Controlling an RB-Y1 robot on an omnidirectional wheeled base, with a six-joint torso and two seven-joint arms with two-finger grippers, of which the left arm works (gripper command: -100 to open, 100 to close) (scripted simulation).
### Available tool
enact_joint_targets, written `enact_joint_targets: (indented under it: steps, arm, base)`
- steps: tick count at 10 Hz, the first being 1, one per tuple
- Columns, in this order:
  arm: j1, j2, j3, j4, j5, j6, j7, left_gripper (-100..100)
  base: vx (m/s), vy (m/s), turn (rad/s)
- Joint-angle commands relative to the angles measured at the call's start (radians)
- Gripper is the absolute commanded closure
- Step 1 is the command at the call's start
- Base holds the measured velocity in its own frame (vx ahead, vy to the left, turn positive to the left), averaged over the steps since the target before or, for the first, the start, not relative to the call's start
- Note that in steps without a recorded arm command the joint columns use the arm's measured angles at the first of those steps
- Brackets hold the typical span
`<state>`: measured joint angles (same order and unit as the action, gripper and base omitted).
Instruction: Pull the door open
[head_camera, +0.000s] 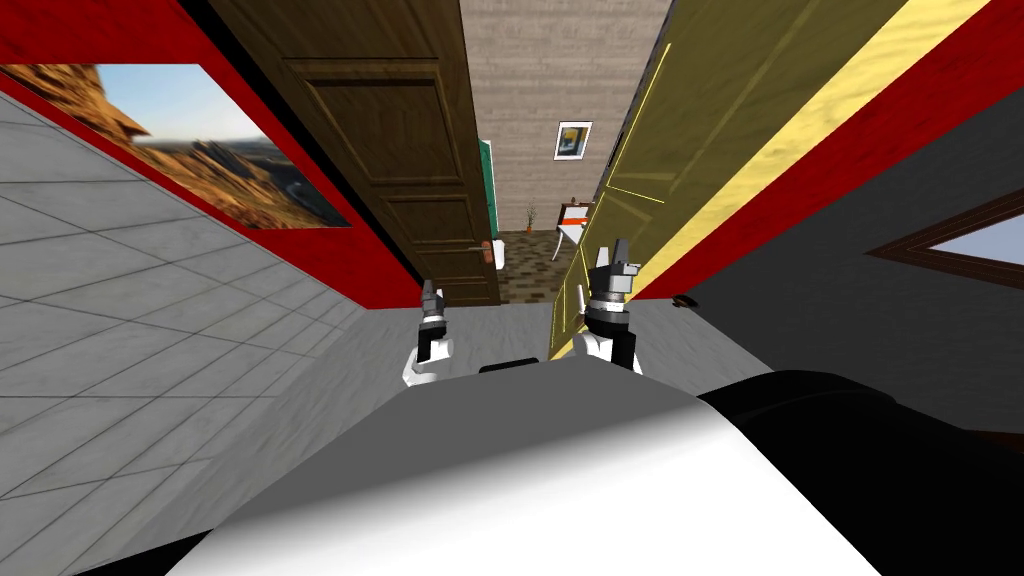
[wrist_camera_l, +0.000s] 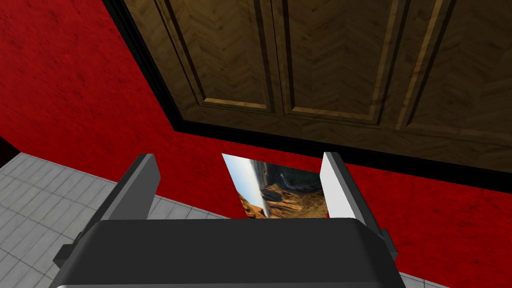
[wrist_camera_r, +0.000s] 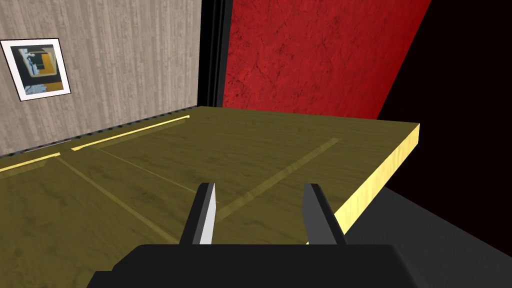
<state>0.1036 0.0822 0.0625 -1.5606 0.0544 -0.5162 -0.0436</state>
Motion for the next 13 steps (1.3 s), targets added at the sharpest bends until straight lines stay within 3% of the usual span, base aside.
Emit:
enact_joint_targets:
  steps: [1,2,3,6,7,13]
  arm:
    - [-0.018,0.004,0.004,0.037,0.002,-0.004,0.001,-100]
    - [-0.041,0.004,0.007,0.07,0.003,-0.004,-0.001,-100]
    - [-0.041,0.004,0.007,0.071,0.003,-0.004,-0.001,-100]
    - [-0.109,0.002,0.017,0.166,0.005,-0.004,-0.008,-100]
    - [-0.109,0.002,0.017,0.175,0.005,-0.004,-0.008,-100]
    - [-0.245,-0.005,0.035,0.375,0.009,-0.003,-0.021,-100]
  base:
    - [0.062,0.034,-0.013]
    - [0.062,0.022,-0.02]
    - [0.047,0.018,-0.011]
    - [0.07,0.036,-0.029]
    - [0.07,0.038,-0.016]
    - [0.085,0.04,-0.031]
